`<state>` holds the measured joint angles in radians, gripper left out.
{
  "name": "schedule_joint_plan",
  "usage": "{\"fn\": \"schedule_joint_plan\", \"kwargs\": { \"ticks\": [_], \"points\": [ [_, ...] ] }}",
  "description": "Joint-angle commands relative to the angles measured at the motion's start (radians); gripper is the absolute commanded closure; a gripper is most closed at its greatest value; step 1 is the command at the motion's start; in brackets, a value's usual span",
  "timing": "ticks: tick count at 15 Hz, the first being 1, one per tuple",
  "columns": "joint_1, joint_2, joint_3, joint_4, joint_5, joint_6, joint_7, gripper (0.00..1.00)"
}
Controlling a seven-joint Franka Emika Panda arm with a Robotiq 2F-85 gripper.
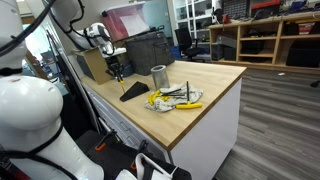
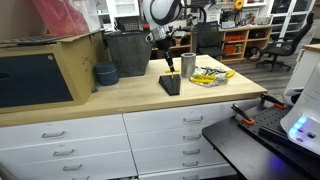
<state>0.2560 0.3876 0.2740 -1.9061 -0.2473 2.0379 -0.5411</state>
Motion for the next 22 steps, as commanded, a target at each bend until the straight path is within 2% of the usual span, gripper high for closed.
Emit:
{"fn": "schedule_joint_plan", "kwargs": {
  "ticks": [1,15,21,22],
  "points": [
    [0.004,-0.008,-0.004,-0.023,-0.020,0.025,0.037,0.96],
    [0.012,0.018,-0.014,-0.028,-0.071,0.042,0.085,0.96],
    [0.005,0.018,-0.009,-0.037,-0.060,0.060,0.093,0.96],
    [0.004,0.016,-0.008,-0.037,-0.056,0.062,0.093,0.60]
  ]
}}
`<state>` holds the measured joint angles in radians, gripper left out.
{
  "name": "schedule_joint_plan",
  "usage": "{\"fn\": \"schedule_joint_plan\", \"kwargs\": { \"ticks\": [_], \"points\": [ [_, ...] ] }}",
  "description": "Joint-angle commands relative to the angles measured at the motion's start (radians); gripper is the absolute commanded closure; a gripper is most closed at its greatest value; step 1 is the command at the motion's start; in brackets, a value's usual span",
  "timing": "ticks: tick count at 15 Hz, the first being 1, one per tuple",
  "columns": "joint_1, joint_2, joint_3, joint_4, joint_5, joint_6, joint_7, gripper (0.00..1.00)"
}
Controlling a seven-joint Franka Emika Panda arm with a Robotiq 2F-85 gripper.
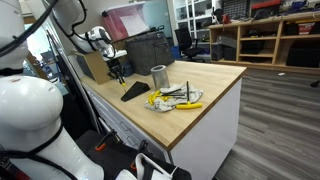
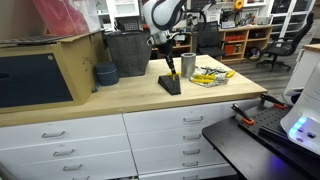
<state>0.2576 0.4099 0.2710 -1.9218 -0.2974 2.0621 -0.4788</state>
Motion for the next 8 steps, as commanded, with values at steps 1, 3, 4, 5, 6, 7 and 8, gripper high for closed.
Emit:
{"fn": "schedule_joint_plan", "kwargs": {
  "ticks": [1,3,4,5,6,7,8],
  "points": [
    [0.002,-0.008,-0.005,-0.022,-0.004,0.041,0.032,0.59],
    [0.001,-0.009,-0.005,-0.025,-0.001,0.055,0.039,0.45],
    [0.001,-0.010,-0.005,-0.027,-0.001,0.061,0.040,0.38],
    [0.000,-0.011,-0.004,-0.028,0.001,0.066,0.038,0.30],
    [-0.002,-0.013,-0.002,-0.029,0.007,0.068,0.034,0.23],
    [-0.004,-0.017,0.001,-0.029,0.015,0.067,0.028,0.16],
    [-0.007,-0.021,0.005,-0.026,0.026,0.059,0.017,0.08]
  ]
}}
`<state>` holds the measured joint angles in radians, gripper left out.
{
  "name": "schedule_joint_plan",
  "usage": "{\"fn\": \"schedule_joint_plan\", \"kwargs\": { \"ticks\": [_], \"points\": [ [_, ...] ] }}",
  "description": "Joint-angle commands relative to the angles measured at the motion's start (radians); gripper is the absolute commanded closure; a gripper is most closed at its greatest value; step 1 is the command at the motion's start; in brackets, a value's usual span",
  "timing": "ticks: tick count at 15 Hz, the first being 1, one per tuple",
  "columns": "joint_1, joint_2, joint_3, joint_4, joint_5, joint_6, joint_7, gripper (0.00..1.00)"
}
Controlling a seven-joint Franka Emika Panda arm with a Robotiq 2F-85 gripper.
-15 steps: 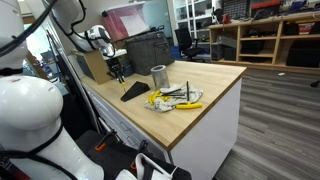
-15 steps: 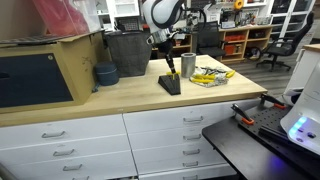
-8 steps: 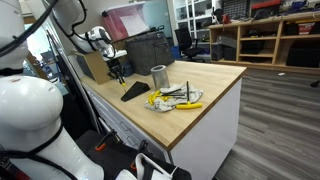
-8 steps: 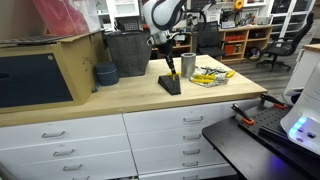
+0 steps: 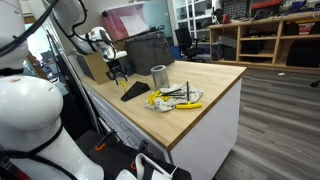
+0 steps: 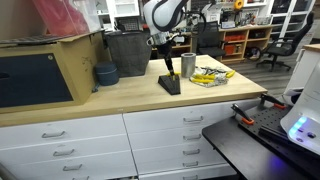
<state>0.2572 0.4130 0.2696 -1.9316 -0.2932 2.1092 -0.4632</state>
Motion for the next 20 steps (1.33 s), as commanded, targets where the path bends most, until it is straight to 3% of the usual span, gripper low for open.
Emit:
{"fn": "schedule_joint_plan", "kwargs": {
  "ticks": [1,6,13,20],
  "points": [
    [-0.011,-0.029,0.012,-0.015,0.036,0.006,-0.014,0.02],
    [-0.045,-0.066,0.030,0.004,0.129,-0.045,-0.107,0.00],
    [-0.113,-0.139,0.003,0.035,0.248,-0.222,-0.226,0.00],
    [-0.172,-0.249,-0.073,-0.024,0.374,-0.210,-0.104,0.00]
  ]
}}
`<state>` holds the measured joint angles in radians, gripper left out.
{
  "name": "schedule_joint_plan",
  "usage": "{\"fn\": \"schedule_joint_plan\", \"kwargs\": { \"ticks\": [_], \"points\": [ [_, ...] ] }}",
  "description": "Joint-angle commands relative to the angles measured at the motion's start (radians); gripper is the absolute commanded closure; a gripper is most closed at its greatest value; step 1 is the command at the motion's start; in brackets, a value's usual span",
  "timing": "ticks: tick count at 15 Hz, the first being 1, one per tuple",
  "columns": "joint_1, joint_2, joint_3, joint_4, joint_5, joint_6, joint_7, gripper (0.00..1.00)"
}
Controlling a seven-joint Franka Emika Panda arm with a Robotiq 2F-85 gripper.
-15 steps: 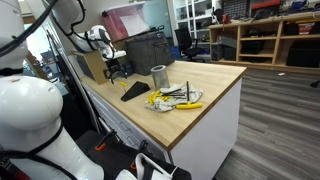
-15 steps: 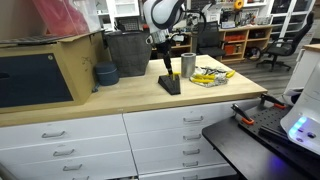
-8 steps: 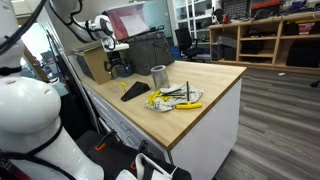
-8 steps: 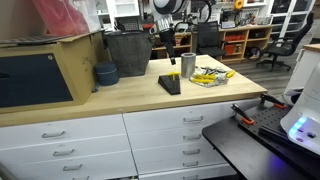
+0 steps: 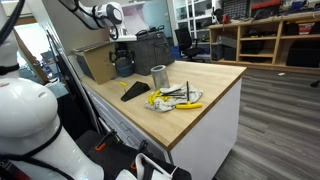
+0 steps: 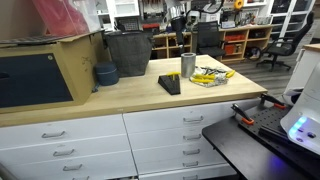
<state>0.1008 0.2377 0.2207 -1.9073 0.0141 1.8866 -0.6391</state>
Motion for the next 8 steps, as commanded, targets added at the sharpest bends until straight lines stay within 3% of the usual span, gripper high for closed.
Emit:
{"fn": "schedule_joint_plan", "kwargs": {
  "ticks": [1,8],
  "points": [
    [-0.018,-0.089,-0.032,-0.057,0.091,0.019,0.103,0.00],
    [0.019,-0.215,-0.044,-0.138,0.188,0.023,0.471,0.00]
  ]
}}
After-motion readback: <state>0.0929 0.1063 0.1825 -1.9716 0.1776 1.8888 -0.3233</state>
